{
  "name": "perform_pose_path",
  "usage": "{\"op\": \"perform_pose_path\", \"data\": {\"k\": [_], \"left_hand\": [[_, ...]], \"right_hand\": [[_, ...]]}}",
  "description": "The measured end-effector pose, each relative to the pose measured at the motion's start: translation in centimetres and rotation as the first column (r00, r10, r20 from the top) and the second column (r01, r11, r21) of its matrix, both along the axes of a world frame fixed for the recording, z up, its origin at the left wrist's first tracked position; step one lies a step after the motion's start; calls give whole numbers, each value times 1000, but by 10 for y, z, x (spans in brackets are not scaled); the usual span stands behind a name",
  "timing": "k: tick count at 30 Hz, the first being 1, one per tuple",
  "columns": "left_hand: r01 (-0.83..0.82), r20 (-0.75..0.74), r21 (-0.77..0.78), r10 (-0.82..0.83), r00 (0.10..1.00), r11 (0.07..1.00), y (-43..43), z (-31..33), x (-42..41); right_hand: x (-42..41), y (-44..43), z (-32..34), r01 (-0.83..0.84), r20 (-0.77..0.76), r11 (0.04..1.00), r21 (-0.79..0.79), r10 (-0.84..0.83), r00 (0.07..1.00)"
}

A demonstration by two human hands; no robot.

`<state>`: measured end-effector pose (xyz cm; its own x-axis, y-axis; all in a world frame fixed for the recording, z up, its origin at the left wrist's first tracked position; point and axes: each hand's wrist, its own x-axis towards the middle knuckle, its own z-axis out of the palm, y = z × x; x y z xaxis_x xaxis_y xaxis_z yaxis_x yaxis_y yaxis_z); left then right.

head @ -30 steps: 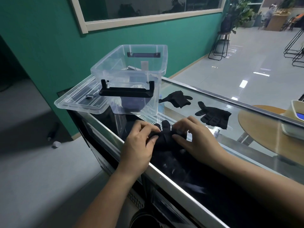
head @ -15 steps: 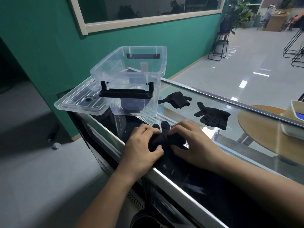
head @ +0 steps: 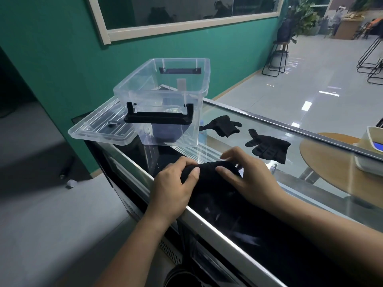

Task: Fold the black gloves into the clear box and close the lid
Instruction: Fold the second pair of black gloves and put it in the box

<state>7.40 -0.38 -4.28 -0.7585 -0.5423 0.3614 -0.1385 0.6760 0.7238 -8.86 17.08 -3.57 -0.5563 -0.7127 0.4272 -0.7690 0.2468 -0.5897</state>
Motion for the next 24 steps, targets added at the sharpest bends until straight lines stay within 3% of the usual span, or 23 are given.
{"op": "perform_pose_path", "data": {"k": [7, 11, 17, 24], "left_hand": [[-97, -130, -51, 90, 987, 994, 2, -1, -8], [-90, -168, -191, 58, 984, 977, 8, -4, -8], [-15, -63, -290, -4, 998, 957, 10, -6, -3], [88, 26, -389, -84, 996, 917, 0, 2, -3]], "right_hand": [[-4, 0, -3, 17, -64, 1000, -4, -17, 998], [-4, 0, -2, -48, -87, 999, -8, 48, 995], [-5, 3, -2, -136, -55, 991, -2, 135, 989], [-4, 2, -1, -203, -163, 972, 115, 220, 962]]}}
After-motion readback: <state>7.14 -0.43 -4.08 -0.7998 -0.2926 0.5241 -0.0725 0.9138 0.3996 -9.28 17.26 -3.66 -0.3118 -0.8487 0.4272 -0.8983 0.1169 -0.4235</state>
